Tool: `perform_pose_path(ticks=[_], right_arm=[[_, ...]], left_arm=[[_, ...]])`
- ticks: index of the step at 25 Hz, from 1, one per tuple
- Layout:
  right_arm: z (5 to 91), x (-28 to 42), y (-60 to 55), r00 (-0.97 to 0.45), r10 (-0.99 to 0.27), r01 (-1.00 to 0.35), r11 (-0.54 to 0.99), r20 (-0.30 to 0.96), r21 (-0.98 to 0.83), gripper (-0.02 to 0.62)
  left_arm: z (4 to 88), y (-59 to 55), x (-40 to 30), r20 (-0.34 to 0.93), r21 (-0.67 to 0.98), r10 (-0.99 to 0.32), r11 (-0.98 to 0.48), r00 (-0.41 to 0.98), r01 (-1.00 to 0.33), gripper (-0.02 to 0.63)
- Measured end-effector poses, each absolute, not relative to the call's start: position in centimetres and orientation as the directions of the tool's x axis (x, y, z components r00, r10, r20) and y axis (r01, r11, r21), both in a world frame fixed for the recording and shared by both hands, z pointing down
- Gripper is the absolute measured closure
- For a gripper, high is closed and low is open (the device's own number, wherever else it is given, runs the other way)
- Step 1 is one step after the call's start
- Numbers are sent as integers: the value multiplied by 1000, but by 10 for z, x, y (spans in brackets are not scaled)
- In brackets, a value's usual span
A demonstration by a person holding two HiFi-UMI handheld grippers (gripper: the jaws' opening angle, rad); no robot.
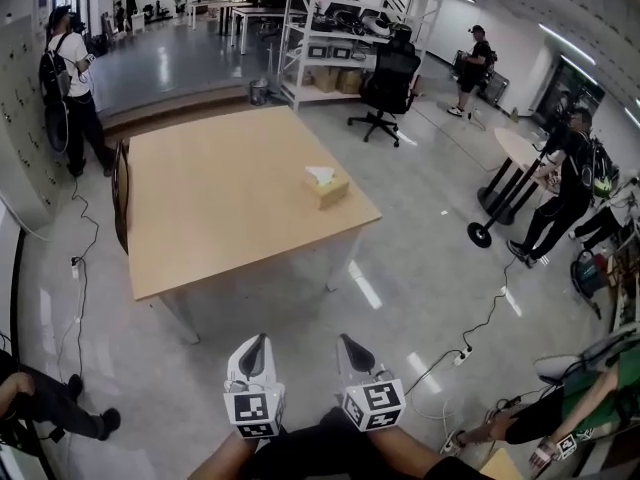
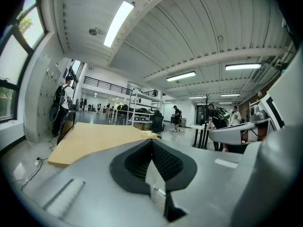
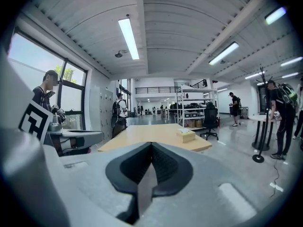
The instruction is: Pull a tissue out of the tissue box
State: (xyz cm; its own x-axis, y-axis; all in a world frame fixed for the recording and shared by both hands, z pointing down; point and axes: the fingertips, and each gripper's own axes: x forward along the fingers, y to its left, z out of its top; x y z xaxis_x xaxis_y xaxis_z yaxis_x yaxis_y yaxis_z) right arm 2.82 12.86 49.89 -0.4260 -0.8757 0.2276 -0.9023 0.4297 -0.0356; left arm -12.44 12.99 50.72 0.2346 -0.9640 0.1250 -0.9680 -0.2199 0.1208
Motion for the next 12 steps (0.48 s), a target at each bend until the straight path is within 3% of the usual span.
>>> perform_pose_path(ticks=[12], right_arm=[[517,-3,96,-497,-826,-864,501,266,-57,604]], left_arm=[[525,108,-140,157,142,-969,-169,191,-975,588]])
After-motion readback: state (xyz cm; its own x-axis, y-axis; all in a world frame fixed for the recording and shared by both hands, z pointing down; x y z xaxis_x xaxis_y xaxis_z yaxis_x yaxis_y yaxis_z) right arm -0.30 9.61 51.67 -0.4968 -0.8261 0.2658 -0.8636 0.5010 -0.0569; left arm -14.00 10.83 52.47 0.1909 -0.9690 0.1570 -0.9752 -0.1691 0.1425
